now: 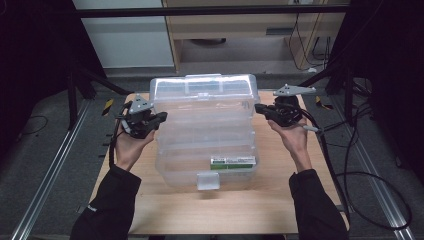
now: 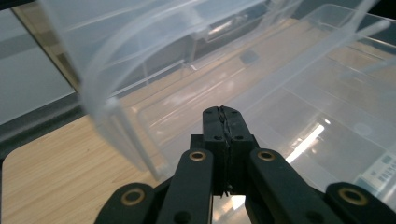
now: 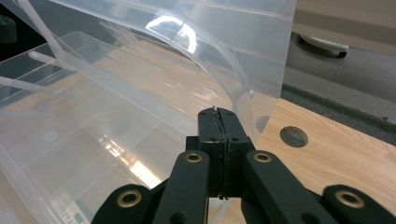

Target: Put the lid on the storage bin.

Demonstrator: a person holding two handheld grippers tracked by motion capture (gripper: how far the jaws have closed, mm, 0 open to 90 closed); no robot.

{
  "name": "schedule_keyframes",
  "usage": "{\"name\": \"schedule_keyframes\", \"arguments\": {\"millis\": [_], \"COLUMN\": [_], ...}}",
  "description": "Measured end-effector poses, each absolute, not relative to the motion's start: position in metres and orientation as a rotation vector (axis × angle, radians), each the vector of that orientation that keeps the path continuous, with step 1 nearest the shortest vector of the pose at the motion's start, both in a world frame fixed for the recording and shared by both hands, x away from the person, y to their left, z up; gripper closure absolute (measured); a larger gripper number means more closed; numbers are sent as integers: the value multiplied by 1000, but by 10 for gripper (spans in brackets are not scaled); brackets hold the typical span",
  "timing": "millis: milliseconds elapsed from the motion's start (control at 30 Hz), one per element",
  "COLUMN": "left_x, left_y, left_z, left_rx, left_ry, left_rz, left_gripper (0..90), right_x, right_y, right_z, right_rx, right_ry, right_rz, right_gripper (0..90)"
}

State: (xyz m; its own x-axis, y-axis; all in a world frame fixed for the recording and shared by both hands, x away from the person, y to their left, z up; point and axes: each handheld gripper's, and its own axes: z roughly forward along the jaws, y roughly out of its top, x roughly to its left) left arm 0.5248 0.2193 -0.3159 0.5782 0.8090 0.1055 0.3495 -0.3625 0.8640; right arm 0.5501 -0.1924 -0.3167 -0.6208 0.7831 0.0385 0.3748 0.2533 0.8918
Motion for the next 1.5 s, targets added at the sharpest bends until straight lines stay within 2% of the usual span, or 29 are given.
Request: {"name": "schedule_keyframes", "arguments": {"millis": [367, 600, 800, 1100, 1500], "left_x": [523, 524, 519, 507, 500], "left_y": [244, 246, 239, 230, 227], "left_z": [-324, -324, -319, -337, -339], "left_rx": [1865, 1841, 1873, 1960, 1970], "left_ry": [995, 996, 968, 961, 934], "left_rz": [653, 659, 669, 659, 668], "left_gripper": [892, 893, 893, 894, 895], "right_x": [544, 542, 542, 543, 541], "right_y": [-198, -197, -194, -193, -191], "right_z": [-320, -320, -318, -316, -313], "right_rx": [1070, 1067, 1055, 1057, 1049], "right_ry": [2092, 2093, 2086, 2065, 2066], "right_rz": [1338, 1356, 1374, 1396, 1401], "right_gripper": [899, 898, 899, 900, 900]}}
